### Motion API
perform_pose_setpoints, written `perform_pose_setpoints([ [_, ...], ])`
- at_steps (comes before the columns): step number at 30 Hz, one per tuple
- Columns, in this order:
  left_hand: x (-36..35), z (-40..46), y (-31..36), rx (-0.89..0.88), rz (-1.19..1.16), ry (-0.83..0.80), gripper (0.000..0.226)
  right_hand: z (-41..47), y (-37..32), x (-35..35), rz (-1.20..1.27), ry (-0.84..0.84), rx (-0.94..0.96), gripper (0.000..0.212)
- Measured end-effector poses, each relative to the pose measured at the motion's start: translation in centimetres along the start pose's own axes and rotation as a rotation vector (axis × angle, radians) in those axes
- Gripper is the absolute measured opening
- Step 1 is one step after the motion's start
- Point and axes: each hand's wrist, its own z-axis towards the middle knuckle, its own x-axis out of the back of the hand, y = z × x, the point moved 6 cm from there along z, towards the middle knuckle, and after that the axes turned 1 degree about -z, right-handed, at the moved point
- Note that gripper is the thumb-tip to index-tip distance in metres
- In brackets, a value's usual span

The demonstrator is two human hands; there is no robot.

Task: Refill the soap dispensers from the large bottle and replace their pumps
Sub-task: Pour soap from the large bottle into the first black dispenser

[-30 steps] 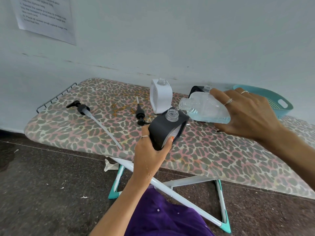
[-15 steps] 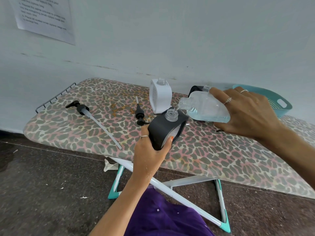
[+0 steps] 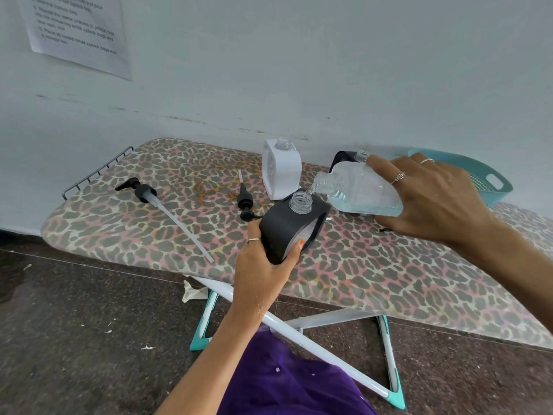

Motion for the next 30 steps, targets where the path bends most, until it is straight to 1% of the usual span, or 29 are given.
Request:
perform_pose_setpoints([
  [8, -0.04, 0.14, 0.07, 0.002, -0.018, -0.019, 0.049, 0.05, -0.06, -0.09, -0.008, -0.009, -0.007, 0.074],
  [11, -0.05, 0.21, -0.13, 0.042, -0.057, -0.040, 0.057, 0.10, -0.09, -0.07, -0.003, -0.006, -0.004, 0.074],
  [14, -0.17, 0.20, -0.48, 0.107, -0.155, -0.079, 0.066, 0.09, -0.21, -0.05, 0.018, 0.006, 0.000, 0.073],
  [18, -0.22, 0.29, -0.74, 0.079, -0.186, -0.101, 0.063, 0.13, -0.16, 0.02, 0.021, 0.016, 0.005, 0.069],
  [21, -0.24, 0.33, -0.66, 0.091, -0.207, -0.114, 0.067, 0.23, -0.17, -0.07, 0.010, 0.011, 0.009, 0.071],
  [23, -0.06, 0.37, -0.37, 0.058, -0.188, -0.104, 0.069, 0.17, -0.24, -0.14, 0.012, 0.008, 0.014, 0.071],
  [30, -0.02, 0.33, 0.08, 0.042, -0.237, -0.125, 0.059, 0.16, -0.16, -0.19, 0.014, 0.009, 0.015, 0.074],
])
